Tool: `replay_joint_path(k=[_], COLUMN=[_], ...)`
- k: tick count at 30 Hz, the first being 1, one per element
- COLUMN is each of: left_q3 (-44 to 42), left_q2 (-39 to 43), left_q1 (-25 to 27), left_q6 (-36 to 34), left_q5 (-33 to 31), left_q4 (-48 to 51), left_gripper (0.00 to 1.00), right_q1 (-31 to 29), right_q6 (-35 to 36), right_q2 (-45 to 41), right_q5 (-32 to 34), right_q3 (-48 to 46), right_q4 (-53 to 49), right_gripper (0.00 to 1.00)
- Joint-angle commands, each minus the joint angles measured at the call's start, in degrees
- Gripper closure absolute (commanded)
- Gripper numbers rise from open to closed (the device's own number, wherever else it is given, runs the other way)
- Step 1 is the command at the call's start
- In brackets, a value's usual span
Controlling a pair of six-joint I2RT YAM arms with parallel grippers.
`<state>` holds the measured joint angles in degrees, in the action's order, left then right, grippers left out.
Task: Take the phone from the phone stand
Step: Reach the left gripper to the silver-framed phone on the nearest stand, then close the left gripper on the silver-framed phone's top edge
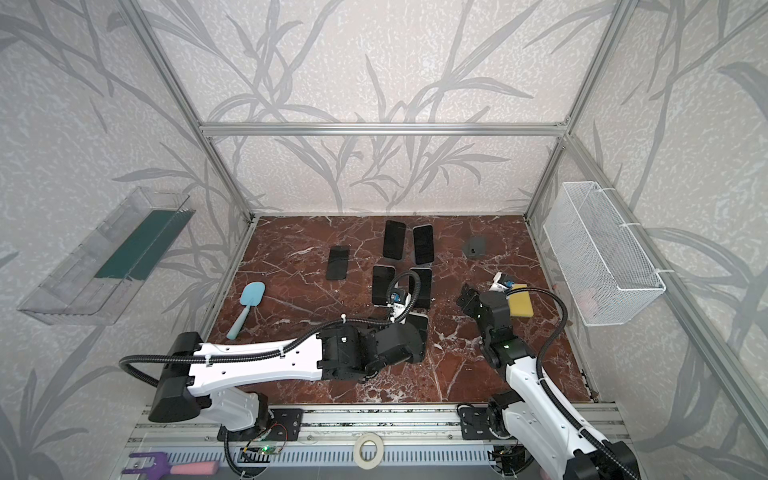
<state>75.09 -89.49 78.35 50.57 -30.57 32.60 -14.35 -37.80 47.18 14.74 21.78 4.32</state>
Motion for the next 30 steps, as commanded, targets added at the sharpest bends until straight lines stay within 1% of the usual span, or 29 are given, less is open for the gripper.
replay_joint_path(k=[1, 4, 8, 11, 14, 16, 18, 21, 24, 30], left_q3=[0.75, -0.11, -2.51, -0.61, 1.61, 2.41, 2.10, 1.03, 1.60, 0.12], left_q2=[-2.35, -3.05, -3.93, -6.61, -9.05, -9.41, -8.89, -8.39, -9.48, -9.39], left_q1=[0.58, 0.67, 0.84, 0.93, 0.95, 1.01, 1.02, 0.94, 0.83, 0.51], left_q6=[2.95, 3.90, 2.28, 1.73, 1.10, 1.74, 2.71, 2.79, 2.78, 1.22], left_q5=[-5.54, -6.34, -6.13, -5.32, -4.94, -6.54, -8.54, -9.55, -9.92, -9.61], left_q4=[2.33, 0.79, -4.90, -4.10, -2.25, -1.09, -1.19, -2.90, -2.33, -5.03], left_gripper=[0.01, 0.01, 0.01, 0.01, 0.01, 0.01, 0.01, 0.01, 0.01, 0.01], right_q1=[0.02, 0.11, 0.11, 0.11, 0.15, 0.20, 0.20, 0.20, 0.20, 0.32], right_q6=[0.09, 0.01, -0.39, -0.36, -0.31, -0.28, -0.33, -0.35, -0.30, -0.32], right_q2=[-1.73, -1.70, 0.35, 2.22, 3.09, 3.42, 4.03, 4.81, 5.28, 5.88], right_q5=[2.73, 2.97, 1.92, 1.86, 2.43, 2.49, 2.36, 2.29, 2.48, 2.34], right_q3=[1.27, 1.66, 1.86, 2.15, 2.39, 2.30, 2.32, 2.39, 2.50, 2.26], right_q4=[-1.13, -1.93, -1.56, -1.33, -1.42, -1.17, -0.98, -0.73, -0.63, -0.12], right_gripper=[0.12, 0.09, 0.08, 0.07, 0.01, 0.00, 0.00, 0.01, 0.01, 0.01])
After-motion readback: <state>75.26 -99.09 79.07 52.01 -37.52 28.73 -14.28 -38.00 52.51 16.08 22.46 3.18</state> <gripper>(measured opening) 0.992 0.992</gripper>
